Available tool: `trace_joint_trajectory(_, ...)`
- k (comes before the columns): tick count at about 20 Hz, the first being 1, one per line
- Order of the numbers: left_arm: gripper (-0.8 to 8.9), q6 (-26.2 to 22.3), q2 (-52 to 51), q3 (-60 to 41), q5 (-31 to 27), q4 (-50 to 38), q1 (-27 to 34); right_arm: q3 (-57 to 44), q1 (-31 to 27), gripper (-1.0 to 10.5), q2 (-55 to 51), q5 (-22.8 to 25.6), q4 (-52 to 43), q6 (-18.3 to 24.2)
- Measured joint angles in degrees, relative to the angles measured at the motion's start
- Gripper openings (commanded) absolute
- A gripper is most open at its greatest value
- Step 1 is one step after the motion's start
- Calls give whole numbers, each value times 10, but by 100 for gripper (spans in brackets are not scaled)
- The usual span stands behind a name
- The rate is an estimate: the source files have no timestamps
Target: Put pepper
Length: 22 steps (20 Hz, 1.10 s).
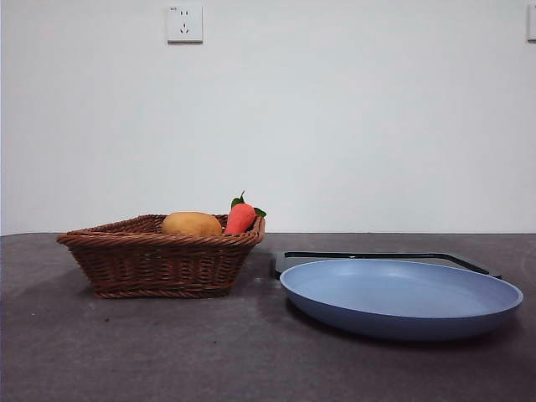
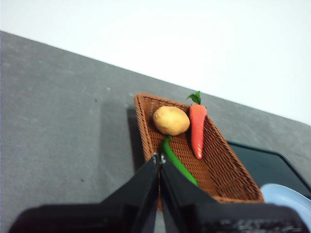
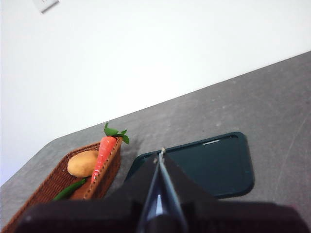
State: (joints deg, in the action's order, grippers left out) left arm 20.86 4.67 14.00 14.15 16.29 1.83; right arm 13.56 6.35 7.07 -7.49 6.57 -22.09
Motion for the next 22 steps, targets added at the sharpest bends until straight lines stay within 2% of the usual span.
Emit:
trace_joint_trajectory(3,7,-3,43,40,22,26,0,63,0,5,52,-3,47,8)
trace_joint_trajectory(7,6,-30,106,101,66,58,0,155,0,5,126,-40,132,46)
trace_joint_trajectory(15,6,-131,238,218,154,178,0,336,0,5,265,-70,365,160)
trace_joint_trajectory(20,9,-179,290,266,190,237,0,391,0,6,319,-75,487,227)
trace_joint_trajectory(22,17,-184,292,269,190,238,0,392,0,13,330,-75,503,239)
